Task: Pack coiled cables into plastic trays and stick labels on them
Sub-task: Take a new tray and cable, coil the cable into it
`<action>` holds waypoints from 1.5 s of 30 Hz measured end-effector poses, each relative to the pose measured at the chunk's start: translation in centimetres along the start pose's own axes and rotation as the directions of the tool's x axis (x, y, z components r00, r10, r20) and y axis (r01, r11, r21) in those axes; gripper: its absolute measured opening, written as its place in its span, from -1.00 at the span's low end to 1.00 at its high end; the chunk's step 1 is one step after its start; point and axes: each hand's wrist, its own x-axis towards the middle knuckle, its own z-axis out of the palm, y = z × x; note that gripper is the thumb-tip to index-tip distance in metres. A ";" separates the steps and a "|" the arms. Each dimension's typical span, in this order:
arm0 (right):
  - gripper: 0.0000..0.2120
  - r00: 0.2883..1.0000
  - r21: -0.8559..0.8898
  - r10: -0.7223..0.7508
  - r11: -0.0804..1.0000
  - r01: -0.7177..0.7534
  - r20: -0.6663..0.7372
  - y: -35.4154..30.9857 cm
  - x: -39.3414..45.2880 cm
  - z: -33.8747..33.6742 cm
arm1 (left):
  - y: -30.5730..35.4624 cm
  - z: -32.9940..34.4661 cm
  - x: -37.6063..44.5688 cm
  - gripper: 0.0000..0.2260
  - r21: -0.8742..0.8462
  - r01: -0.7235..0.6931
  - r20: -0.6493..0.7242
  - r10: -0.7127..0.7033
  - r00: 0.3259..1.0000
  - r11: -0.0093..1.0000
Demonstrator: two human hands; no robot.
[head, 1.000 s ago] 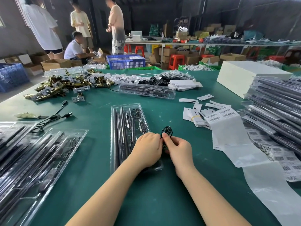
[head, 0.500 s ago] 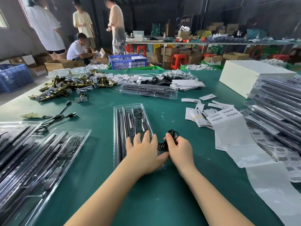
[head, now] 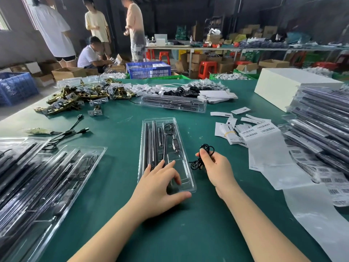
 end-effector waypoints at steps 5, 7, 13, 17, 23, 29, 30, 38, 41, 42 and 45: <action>-0.74 0.999 0.141 0.048 0.989 -0.050 0.023 -0.3 -0.2 0.3 | 0.1 -0.2 -0.2 -0.80 -0.058 -0.013 0.004 0.013 1.000 0.998; -0.75 0.995 0.256 0.089 0.962 -0.098 0.047 -0.4 -0.4 0.6 | 0.0 -0.1 -0.2 -0.83 0.004 -0.049 0.020 0.049 0.999 0.999; -0.74 0.974 0.383 0.190 0.897 -0.223 0.123 -0.7 -0.5 1.0 | 0.2 -0.2 -0.4 -0.89 -0.032 -0.114 -0.020 0.113 0.993 0.993; -0.74 0.948 0.456 0.263 0.831 -0.317 0.180 -1.0 -0.2 0.5 | 0.0 -0.2 -0.7 -0.88 -0.141 -0.112 -0.066 0.103 0.992 0.984; -0.65 0.968 -0.017 0.172 0.985 -0.172 0.182 -1.3 -0.3 1.3 | 0.0 -0.3 -0.7 -0.86 -0.199 -0.126 -0.074 0.113 0.991 0.972; -0.52 0.971 -0.388 0.118 0.921 -0.030 0.206 -2.8 0.3 1.4 | 0.3 -0.5 -0.9 -0.83 -0.222 -0.144 -0.130 0.117 0.985 0.964; -0.52 0.967 -0.418 0.137 0.908 -0.036 0.215 -3.0 0.6 1.2 | 0.4 -0.6 -1.0 -0.83 -0.223 -0.150 -0.147 0.119 0.982 0.963; -0.43 0.787 -0.314 0.458 0.883 -0.350 0.414 -3.6 2.0 0.7 | 0.4 -0.7 -1.0 -0.86 -0.269 -0.178 -0.205 0.124 0.971 0.946; -0.47 0.787 -0.290 0.449 0.890 -0.351 0.424 -3.4 2.1 0.8 | 0.4 -0.7 -0.9 -0.88 -0.268 -0.190 -0.210 0.136 0.968 0.945; -0.52 0.795 -0.296 0.439 0.894 -0.337 0.419 -3.3 1.9 0.9 | 0.3 -0.6 -0.9 -0.87 -0.269 -0.191 -0.210 0.136 0.968 0.944; -0.58 0.886 -0.491 0.332 0.859 -0.142 0.325 -3.2 0.7 1.8 | 0.3 -0.5 -0.8 -0.88 -0.269 -0.182 -0.202 0.130 0.971 0.946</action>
